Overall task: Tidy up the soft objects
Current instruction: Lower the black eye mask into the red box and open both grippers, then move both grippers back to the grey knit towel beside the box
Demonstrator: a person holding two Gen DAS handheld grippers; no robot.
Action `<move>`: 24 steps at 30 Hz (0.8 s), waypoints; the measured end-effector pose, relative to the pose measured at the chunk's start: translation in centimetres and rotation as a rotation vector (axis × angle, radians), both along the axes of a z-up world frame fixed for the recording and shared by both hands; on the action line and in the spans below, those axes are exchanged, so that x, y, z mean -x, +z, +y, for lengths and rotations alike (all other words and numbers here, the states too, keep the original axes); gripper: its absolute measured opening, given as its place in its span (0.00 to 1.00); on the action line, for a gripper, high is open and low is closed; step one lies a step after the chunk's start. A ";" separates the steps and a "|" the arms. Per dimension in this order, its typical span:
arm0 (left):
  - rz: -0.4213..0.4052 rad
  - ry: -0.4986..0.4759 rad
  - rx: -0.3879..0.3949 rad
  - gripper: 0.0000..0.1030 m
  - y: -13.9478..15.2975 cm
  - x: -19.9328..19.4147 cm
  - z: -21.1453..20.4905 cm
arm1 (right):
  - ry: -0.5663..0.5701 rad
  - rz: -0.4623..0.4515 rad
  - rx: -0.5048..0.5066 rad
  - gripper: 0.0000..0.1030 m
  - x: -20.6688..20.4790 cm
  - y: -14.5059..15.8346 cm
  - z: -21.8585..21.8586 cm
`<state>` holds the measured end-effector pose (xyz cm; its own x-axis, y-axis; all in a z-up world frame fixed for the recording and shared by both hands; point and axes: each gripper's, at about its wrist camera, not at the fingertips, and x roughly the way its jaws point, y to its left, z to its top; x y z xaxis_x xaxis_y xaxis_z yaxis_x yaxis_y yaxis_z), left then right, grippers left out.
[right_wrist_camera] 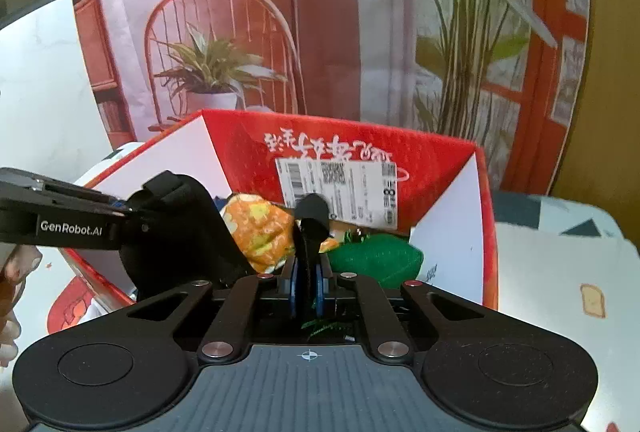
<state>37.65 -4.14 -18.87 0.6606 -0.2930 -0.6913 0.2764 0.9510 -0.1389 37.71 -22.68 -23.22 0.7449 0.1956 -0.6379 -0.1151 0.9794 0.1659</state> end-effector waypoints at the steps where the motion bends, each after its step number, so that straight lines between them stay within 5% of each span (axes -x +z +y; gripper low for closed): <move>1: -0.005 0.000 -0.007 0.11 0.0 0.0 0.0 | -0.004 0.002 -0.004 0.08 0.0 -0.1 -0.1; 4: -0.021 -0.003 -0.018 0.13 0.5 0.2 0.0 | -0.029 0.002 0.006 0.10 0.3 0.0 -0.2; 5: -0.025 -0.003 -0.016 0.21 0.8 0.3 0.1 | -0.036 -0.001 0.012 0.13 0.4 0.2 -0.2; 9: -0.099 0.038 -0.020 0.89 2.5 1.6 0.9 | -0.074 -0.032 0.053 0.33 1.4 1.1 -0.4; 11: -0.137 0.049 -0.006 0.96 3.5 2.5 1.4 | -0.099 -0.059 0.071 0.65 2.1 1.7 -0.6; 17: -0.157 0.082 0.012 1.00 5.4 4.9 2.6 | -0.130 -0.114 0.080 0.95 4.1 3.1 -0.8; 24: -0.176 0.106 0.019 1.00 4.7 10.2 3.9 | -0.107 -0.211 0.067 1.00 8.8 3.8 -0.1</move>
<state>27.44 -0.24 -14.13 0.7985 -0.2270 -0.5575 0.1962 0.9737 -0.1155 28.96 -22.76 -19.44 0.8771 0.0711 -0.4750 -0.0357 0.9959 0.0831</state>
